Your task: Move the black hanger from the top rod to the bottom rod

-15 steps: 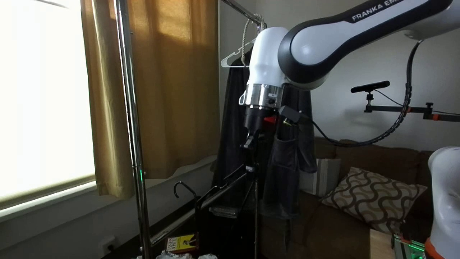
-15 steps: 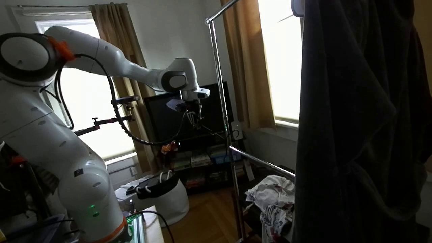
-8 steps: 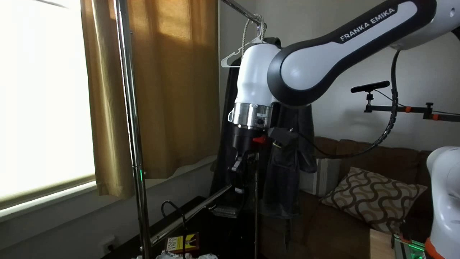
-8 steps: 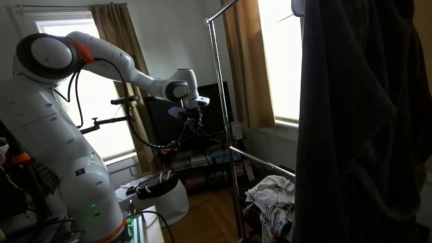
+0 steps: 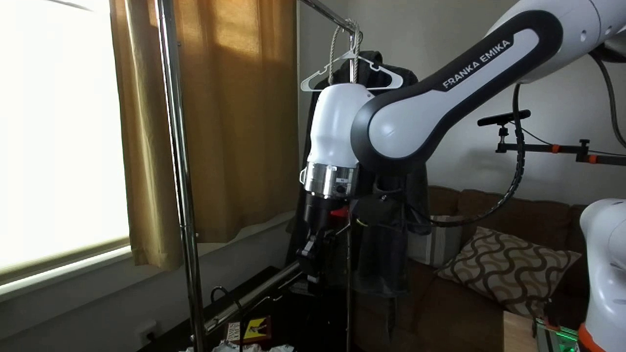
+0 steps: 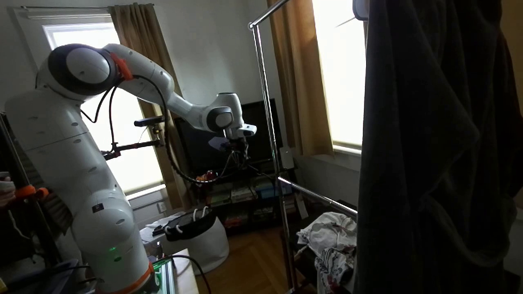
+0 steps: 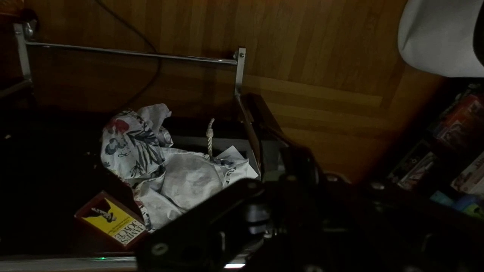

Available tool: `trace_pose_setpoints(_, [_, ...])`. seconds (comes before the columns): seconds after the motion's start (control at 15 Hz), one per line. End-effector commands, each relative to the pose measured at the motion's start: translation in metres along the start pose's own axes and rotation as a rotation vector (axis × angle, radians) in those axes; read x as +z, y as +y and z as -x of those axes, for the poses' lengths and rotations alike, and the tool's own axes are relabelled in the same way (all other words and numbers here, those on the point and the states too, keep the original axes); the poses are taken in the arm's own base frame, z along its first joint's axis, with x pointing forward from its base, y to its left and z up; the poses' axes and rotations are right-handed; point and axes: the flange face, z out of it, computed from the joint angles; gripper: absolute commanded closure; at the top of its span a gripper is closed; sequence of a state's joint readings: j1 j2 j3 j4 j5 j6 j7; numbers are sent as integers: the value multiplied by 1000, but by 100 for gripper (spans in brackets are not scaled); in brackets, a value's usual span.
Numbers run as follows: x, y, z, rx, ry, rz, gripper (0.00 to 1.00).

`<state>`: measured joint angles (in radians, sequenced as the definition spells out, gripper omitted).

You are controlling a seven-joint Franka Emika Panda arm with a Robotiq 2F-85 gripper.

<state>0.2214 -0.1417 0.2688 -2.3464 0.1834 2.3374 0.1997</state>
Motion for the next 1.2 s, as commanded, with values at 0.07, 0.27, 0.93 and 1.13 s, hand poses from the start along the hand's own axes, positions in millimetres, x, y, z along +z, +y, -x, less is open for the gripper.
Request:
trace_pose_setpoints(0.07, [12, -10, -7, -4, 35, 94, 99])
trace_pose_setpoints(0.27, [16, -17, -11, -23, 43, 136, 99])
trace_pose_setpoints(0.93, [23, -39, -17, -75, 9, 108, 99])
trace_pose_setpoints(1.13, [26, -41, -18, -78, 3, 111, 99])
